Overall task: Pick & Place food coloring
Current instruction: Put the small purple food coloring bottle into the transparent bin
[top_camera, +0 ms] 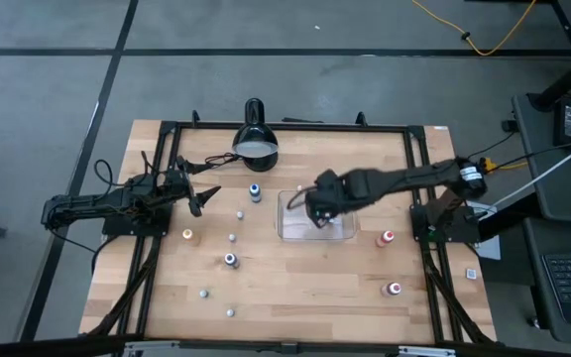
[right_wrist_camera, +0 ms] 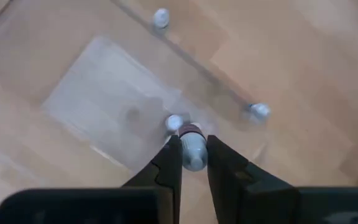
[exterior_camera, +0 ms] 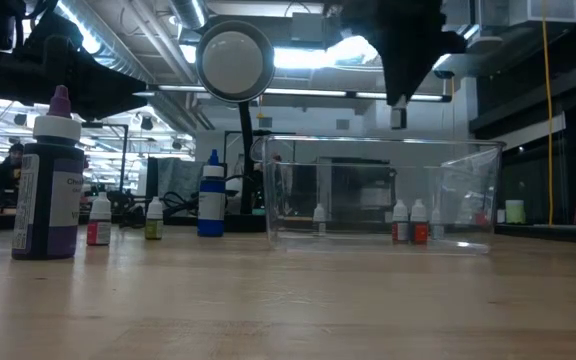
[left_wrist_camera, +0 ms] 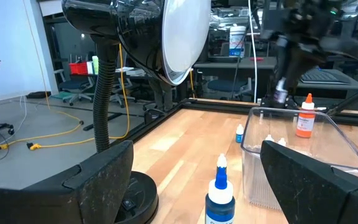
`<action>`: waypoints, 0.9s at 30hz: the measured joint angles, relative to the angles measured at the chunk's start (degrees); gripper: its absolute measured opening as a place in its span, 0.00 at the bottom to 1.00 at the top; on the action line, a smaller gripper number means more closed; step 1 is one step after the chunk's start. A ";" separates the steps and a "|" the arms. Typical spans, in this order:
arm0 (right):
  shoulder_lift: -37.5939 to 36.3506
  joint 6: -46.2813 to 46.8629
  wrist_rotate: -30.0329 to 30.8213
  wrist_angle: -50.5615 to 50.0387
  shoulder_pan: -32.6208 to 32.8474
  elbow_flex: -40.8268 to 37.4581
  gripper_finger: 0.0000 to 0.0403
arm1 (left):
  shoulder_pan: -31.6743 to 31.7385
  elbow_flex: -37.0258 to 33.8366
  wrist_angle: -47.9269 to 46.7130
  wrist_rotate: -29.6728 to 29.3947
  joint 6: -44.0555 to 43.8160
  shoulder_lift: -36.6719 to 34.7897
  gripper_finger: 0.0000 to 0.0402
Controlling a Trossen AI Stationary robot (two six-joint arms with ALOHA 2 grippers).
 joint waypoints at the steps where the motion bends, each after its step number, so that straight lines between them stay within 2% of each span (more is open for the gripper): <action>1: -0.03 1.35 0.08 0.96 0.82 -1.06 0.15 | 0.02 -0.01 -0.02 0.00 0.00 0.00 0.87; 6: 0.01 8.77 0.89 6.47 3.40 -7.29 0.19 | 0.02 -0.02 -0.02 -0.02 0.01 -0.02 0.87; 12: 0.02 14.99 3.31 10.38 3.68 -12.95 0.15 | 0.01 -0.01 -0.02 0.00 0.01 0.00 0.86; 17: 1.33 18.67 5.03 12.43 2.33 -13.43 0.17 | 0.02 -0.01 -0.02 -0.02 0.00 -0.02 0.86; 27: 5.94 18.92 2.07 15.53 -0.65 -12.93 0.16 | 0.02 0.00 -0.02 -0.01 0.01 -0.01 0.86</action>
